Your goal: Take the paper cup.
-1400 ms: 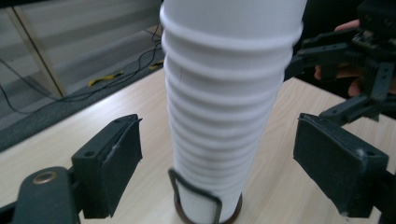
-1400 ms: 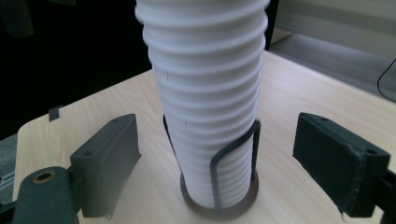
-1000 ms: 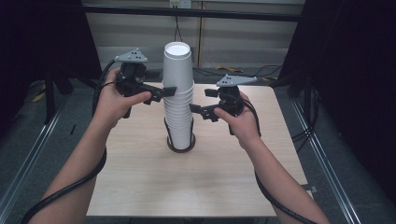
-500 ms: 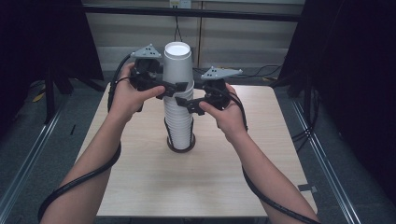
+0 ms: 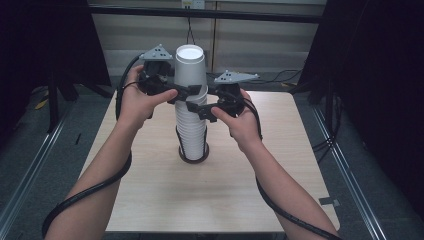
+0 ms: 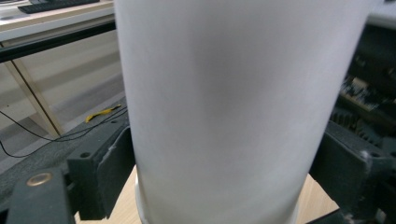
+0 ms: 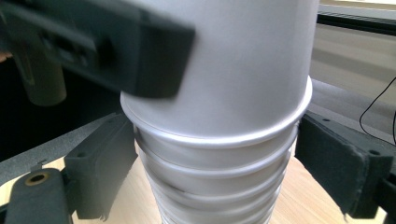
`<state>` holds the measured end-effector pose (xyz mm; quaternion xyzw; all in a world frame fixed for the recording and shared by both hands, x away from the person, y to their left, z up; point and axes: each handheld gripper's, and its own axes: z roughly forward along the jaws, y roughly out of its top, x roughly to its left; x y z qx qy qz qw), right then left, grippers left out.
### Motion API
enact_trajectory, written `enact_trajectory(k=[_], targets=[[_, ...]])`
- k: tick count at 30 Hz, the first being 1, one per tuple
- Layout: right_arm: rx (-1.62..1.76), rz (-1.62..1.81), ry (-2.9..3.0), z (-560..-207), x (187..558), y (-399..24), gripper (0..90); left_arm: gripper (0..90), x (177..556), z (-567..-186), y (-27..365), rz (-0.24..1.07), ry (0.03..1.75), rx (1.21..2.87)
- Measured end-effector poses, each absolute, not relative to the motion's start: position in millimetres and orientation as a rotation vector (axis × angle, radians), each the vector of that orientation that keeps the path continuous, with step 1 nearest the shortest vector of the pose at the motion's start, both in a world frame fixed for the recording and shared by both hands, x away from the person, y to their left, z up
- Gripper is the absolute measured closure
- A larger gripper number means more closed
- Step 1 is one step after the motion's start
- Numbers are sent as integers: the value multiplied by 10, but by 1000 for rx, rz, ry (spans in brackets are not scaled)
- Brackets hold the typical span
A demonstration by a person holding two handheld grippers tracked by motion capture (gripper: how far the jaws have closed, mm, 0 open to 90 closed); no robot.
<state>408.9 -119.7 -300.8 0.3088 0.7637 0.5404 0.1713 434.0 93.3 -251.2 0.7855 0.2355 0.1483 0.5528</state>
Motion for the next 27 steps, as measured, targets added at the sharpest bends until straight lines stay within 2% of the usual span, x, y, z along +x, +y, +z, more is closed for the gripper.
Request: enact_trajectory(k=[6,17,27], targets=[[875,1535,2167,-3009,4094,-1196,123,152,4343,-2491,940,352,564,1838],[868,1530,2164,-3012,4099,-1183,123,99,4428,-2676,848,325,573,1814],[866,1522,2163,-3018,4102,-1184,117,134,4404,-2661,827,341,606,1813]])
